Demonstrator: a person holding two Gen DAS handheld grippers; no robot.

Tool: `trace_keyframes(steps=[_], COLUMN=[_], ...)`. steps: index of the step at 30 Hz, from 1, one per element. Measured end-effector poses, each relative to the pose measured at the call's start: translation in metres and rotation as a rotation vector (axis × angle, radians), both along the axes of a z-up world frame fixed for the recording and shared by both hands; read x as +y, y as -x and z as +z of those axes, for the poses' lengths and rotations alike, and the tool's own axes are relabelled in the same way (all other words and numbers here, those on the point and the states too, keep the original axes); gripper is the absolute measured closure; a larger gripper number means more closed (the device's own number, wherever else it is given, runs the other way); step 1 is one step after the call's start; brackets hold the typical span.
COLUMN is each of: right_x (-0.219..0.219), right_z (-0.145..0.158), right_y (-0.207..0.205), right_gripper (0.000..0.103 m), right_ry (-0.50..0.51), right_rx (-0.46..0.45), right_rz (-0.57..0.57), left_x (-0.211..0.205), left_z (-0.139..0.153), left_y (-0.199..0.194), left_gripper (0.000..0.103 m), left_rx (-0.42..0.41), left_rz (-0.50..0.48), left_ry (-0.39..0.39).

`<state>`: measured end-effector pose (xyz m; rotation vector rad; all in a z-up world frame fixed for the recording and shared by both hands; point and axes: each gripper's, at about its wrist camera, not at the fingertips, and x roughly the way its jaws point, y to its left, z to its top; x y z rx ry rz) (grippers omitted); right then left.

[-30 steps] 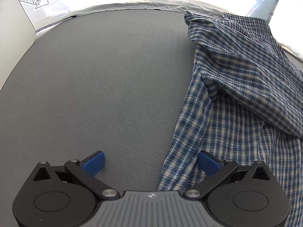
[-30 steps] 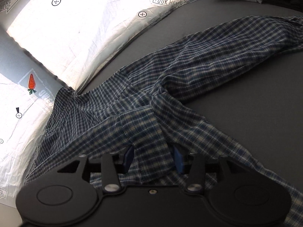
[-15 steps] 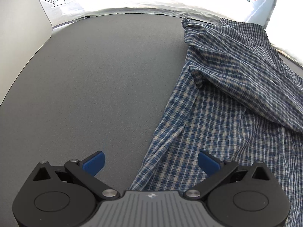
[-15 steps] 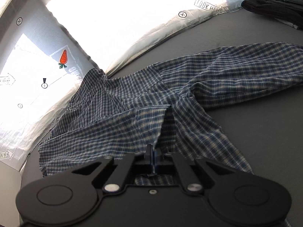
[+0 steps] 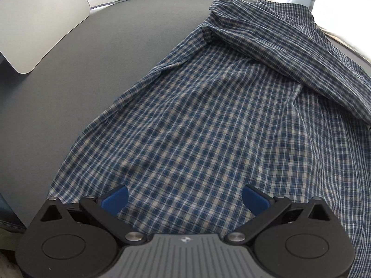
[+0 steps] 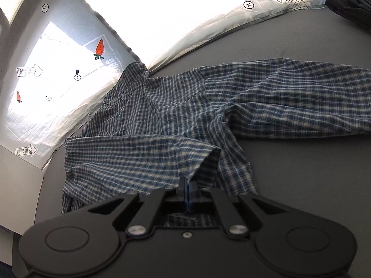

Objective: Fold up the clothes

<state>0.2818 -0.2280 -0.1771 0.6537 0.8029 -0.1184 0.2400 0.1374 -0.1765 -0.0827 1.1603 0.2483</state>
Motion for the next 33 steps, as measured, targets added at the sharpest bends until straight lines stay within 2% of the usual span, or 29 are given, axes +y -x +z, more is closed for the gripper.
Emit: trace_keyframes(steps=[4,12,16,18,23,29,33], right_x=[-0.009,-0.051,-0.074,-0.084,-0.109,-0.134,-0.146], right_z=[0.003,0.018,0.022,0.021,0.016,0.008,0.004], right_y=[-0.002,-0.018,-0.034,-0.041,-0.048,-0.051,-0.051], right_gripper=[0.101,0.102,0.102,0.102,0.102,0.102,0.102], right_ry=[0.017,0.062,0.148,0.195,0.211,0.218,0.243], right_rx=[-0.018,-0.098,-0.115,-0.115,-0.117,-0.108,-0.099], right_rz=[0.067,0.106,0.122,0.131,0.106,0.048,0.027], left_x=[-0.022,-0.04,-0.046,-0.051,-0.068,-0.076,-0.078], left_z=[-0.011,-0.016,-0.015,-0.015,-0.015,-0.015,-0.014], left_y=[0.014,0.016,0.018,0.019,0.016,0.013,0.013], left_gripper=[0.0,0.0,0.0,0.0,0.0,0.0,0.0], left_rx=[0.01,0.014,0.004,-0.009,-0.015,0.001,0.007], left_rz=[0.064,0.186,0.221,0.207,0.128,0.135,0.144], left_ry=[0.008,-0.023,-0.049,-0.083,-0.196,-0.258,-0.272])
